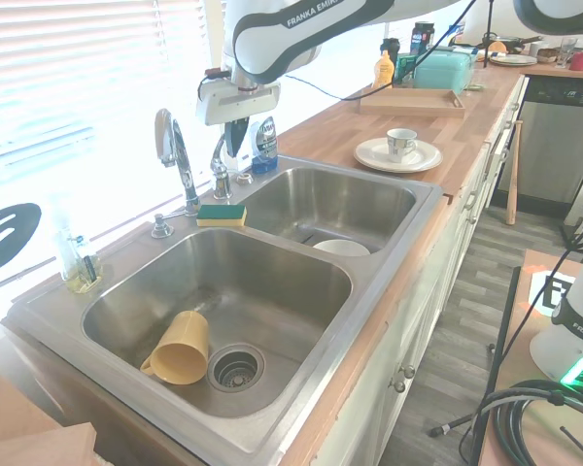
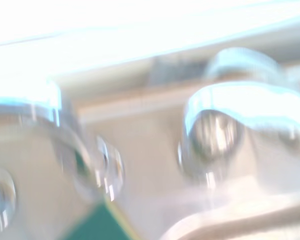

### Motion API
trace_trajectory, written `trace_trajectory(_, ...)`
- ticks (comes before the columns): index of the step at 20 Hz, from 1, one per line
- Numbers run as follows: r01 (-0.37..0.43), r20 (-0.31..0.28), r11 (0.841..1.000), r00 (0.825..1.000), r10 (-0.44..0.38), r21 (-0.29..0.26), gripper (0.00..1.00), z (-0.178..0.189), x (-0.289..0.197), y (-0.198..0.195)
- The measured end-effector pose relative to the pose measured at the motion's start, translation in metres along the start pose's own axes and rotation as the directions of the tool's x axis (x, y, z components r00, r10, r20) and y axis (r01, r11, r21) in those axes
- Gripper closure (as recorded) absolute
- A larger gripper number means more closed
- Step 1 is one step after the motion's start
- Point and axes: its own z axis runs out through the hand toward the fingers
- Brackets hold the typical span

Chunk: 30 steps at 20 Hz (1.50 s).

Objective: Turn off the faucet

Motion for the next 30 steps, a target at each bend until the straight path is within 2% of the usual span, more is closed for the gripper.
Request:
trace_trajectory(4,-0.028,-0.052,0.997,0.998,0.031,0.070,1.00,0.000,0.020,-0.007)
trace_trajectory(10,-0.038,-0.093,0.992,0.994,0.049,0.117,1.00,-0.014,0.034,-0.020)
trace_trajectory(17,-0.049,-0.085,0.994,0.995,0.057,0.095,1.00,0.013,0.038,-0.019)
trace_trajectory(30,-0.066,-0.080,0.995,0.994,0.073,0.080,1.00,0.029,0.044,-0.011)
